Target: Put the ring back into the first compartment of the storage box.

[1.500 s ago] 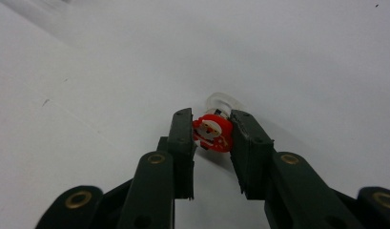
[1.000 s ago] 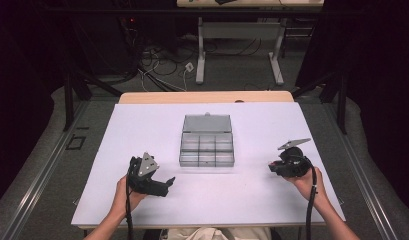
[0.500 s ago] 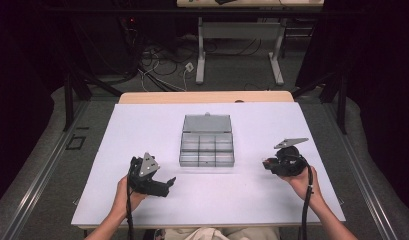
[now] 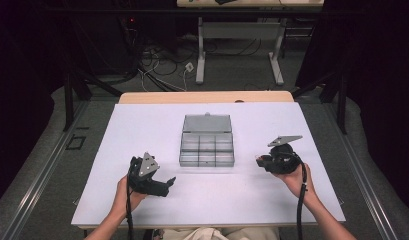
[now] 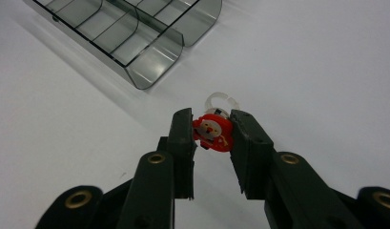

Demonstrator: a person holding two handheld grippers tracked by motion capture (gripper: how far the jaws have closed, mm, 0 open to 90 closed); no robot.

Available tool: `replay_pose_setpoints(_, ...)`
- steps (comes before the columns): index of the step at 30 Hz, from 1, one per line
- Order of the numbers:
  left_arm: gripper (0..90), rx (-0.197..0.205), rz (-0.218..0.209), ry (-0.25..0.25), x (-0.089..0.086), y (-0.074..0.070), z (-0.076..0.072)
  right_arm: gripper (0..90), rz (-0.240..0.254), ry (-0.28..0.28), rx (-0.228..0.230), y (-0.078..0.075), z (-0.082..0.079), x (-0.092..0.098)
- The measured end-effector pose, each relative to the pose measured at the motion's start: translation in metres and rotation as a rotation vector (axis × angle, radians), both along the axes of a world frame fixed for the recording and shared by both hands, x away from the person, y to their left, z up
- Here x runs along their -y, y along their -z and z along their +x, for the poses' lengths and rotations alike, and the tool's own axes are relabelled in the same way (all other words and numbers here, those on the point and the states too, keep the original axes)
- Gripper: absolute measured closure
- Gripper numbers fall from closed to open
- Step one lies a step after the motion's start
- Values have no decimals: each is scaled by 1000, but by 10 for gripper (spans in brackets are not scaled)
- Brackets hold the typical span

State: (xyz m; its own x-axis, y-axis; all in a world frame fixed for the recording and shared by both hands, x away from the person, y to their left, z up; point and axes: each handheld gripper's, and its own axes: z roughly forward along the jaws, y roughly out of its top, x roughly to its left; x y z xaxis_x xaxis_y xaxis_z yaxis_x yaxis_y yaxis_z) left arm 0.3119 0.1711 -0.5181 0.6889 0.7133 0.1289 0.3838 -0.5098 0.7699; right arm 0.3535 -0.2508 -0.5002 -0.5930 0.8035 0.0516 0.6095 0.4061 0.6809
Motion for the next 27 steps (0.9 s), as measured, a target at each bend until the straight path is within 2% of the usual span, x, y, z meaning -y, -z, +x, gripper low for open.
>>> replay_pose_setpoints(5,0,0,2,0,0,0,1,716,12,-12,8,-3,2,-7)
replay_pose_setpoints(13,0,0,-7,-1,-1,0,0,716,4,-34,1,-5,5,-16)
replay_pose_setpoints(27,0,4,-3,-3,-1,-1,0,715,3,-59,23,-14,12,-32)
